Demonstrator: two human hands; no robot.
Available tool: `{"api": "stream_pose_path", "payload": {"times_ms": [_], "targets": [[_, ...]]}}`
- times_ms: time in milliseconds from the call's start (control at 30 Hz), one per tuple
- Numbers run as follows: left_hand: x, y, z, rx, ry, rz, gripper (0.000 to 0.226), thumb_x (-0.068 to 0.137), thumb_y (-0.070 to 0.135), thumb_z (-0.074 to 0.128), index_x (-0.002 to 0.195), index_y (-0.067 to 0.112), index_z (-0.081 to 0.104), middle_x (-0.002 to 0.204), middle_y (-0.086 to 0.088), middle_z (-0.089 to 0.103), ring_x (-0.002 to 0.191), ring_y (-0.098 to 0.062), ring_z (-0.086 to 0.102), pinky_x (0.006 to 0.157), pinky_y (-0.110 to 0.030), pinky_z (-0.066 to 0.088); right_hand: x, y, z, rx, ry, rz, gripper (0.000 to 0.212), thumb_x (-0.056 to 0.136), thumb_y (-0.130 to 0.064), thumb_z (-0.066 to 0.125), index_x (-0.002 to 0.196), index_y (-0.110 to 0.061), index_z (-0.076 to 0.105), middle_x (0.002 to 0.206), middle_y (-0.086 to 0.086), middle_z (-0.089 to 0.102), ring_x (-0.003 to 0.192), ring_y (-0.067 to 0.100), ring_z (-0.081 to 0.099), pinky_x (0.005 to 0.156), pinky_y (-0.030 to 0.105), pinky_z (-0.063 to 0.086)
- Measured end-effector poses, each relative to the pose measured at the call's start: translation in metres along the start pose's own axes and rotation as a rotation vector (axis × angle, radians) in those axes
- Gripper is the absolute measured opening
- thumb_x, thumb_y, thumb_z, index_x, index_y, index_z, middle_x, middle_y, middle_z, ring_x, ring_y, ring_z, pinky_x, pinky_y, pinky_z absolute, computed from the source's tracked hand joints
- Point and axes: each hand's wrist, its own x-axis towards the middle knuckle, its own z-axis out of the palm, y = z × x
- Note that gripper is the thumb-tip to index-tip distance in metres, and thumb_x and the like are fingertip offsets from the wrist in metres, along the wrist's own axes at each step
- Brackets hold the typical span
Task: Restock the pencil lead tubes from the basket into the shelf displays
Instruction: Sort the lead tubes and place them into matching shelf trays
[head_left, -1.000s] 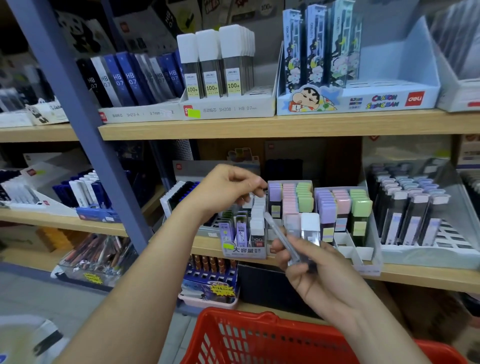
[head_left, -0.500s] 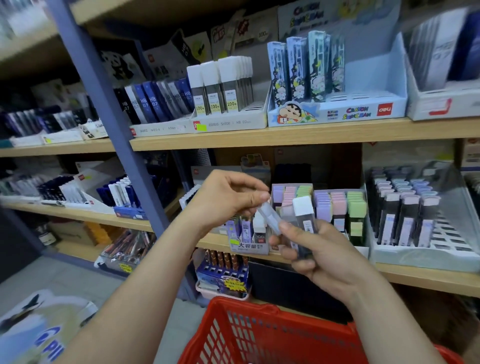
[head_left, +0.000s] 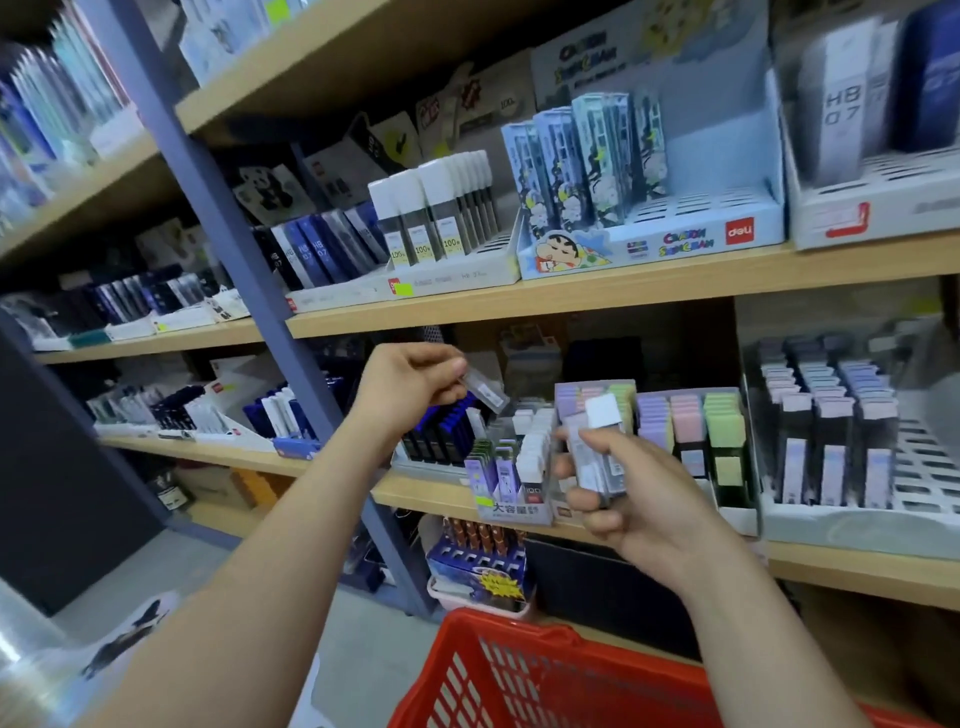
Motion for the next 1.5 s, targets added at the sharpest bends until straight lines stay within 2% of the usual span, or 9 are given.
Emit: {"api": "stream_pose_path", "payload": {"times_ms": [167, 333, 467, 700, 833, 967, 1100, 1367, 1500], "targets": [[0.014, -0.045, 0.006, 0.231, 0.044, 0.122, 0.020, 0.092, 0.001, 0.060, 0.109, -0.005, 0.069, 0.087, -0.010, 0.069, 0.071, -0.015, 0.065, 0.071, -0.017, 0.057, 0.001, 0.013, 0.004, -0.018, 0.034, -0.054, 0.009, 0.094, -0.006, 0.056, 0.098, -0.003, 0.064, 0.074, 0.012, 0.066, 0.055, 0.021, 0.062, 0.045, 0.027, 0.054], [0.035, -0.063, 0.011, 0.440, -0.077, 0.247, 0.019, 0.089, 0.010, 0.067, 0.106, 0.004, 0.073, 0.087, -0.005, 0.072, 0.079, -0.016, 0.069, 0.085, -0.032, 0.056, 0.005, 0.027, 0.011, -0.163, 0.080, -0.104, 0.011, 0.092, -0.009, 0.059, 0.101, -0.004, 0.063, 0.079, 0.012, 0.071, 0.065, 0.023, 0.070, 0.048, 0.026, 0.056], [0.043, -0.074, 0.011, 0.552, -0.103, 0.304, 0.019, 0.089, 0.014, 0.067, 0.106, 0.008, 0.074, 0.095, -0.009, 0.075, 0.089, -0.019, 0.069, 0.088, -0.027, 0.052, 0.008, 0.033, 0.019, -0.168, 0.107, -0.125, 0.011, 0.090, -0.009, 0.060, 0.099, -0.003, 0.062, 0.078, 0.013, 0.071, 0.065, 0.024, 0.071, 0.047, 0.025, 0.055], [0.054, -0.087, 0.014, 0.554, -0.127, 0.340, 0.019, 0.085, 0.016, 0.072, 0.103, 0.011, 0.076, 0.106, -0.004, 0.073, 0.103, -0.013, 0.065, 0.087, -0.012, 0.039, 0.016, 0.041, 0.027, -0.155, 0.104, -0.125, 0.021, 0.088, -0.008, 0.063, 0.108, -0.004, 0.062, 0.076, 0.008, 0.070, 0.067, 0.025, 0.071, 0.048, 0.026, 0.055], [0.056, -0.093, 0.021, 0.529, -0.179, 0.270, 0.013, 0.082, 0.014, 0.075, 0.094, 0.017, 0.073, 0.087, 0.000, 0.071, 0.083, -0.015, 0.066, 0.077, -0.022, 0.048, 0.017, 0.042, 0.025, -0.151, 0.142, -0.147, 0.038, 0.076, -0.015, 0.068, 0.112, -0.003, 0.063, 0.084, 0.011, 0.072, 0.067, 0.024, 0.072, 0.047, 0.023, 0.054], [0.056, -0.100, 0.025, 0.554, -0.215, 0.236, 0.008, 0.080, 0.014, 0.077, 0.087, 0.017, 0.073, 0.079, 0.003, 0.068, 0.076, -0.016, 0.066, 0.058, -0.007, 0.040, 0.017, 0.042, 0.023, -0.148, 0.218, -0.159, 0.037, 0.073, -0.020, 0.070, 0.106, -0.005, 0.065, 0.079, 0.007, 0.072, 0.056, 0.016, 0.067, 0.038, 0.017, 0.046], [0.056, -0.106, 0.026, 0.596, -0.237, 0.292, 0.014, 0.085, 0.014, 0.071, 0.098, 0.013, 0.077, 0.088, 0.004, 0.064, 0.081, -0.009, 0.058, 0.073, -0.011, 0.039, 0.019, 0.043, 0.022, -0.113, 0.235, -0.161, 0.033, 0.081, -0.016, 0.069, 0.110, -0.001, 0.064, 0.070, 0.005, 0.068, 0.050, 0.013, 0.057, 0.037, 0.016, 0.040], [0.059, -0.101, 0.022, 0.629, -0.277, 0.266, 0.014, 0.089, 0.011, 0.067, 0.097, 0.017, 0.076, 0.093, 0.001, 0.072, 0.081, -0.009, 0.062, 0.079, -0.022, 0.048, 0.023, 0.044, 0.020, 0.043, 0.193, -0.101, 0.034, 0.086, -0.008, 0.063, 0.117, 0.007, 0.060, 0.076, 0.013, 0.064, 0.053, 0.012, 0.050, 0.038, 0.014, 0.036], [0.050, -0.068, 0.006, 0.180, -0.324, 0.197, 0.016, 0.092, 0.012, 0.062, 0.102, 0.019, 0.072, 0.101, -0.003, 0.074, 0.086, -0.010, 0.066, 0.085, -0.025, 0.054, 0.022, 0.044, 0.021, 0.118, 0.147, -0.077, 0.038, 0.084, -0.007, 0.063, 0.119, 0.007, 0.058, 0.079, 0.014, 0.062, 0.051, 0.010, 0.048, 0.037, 0.013, 0.033]]}}
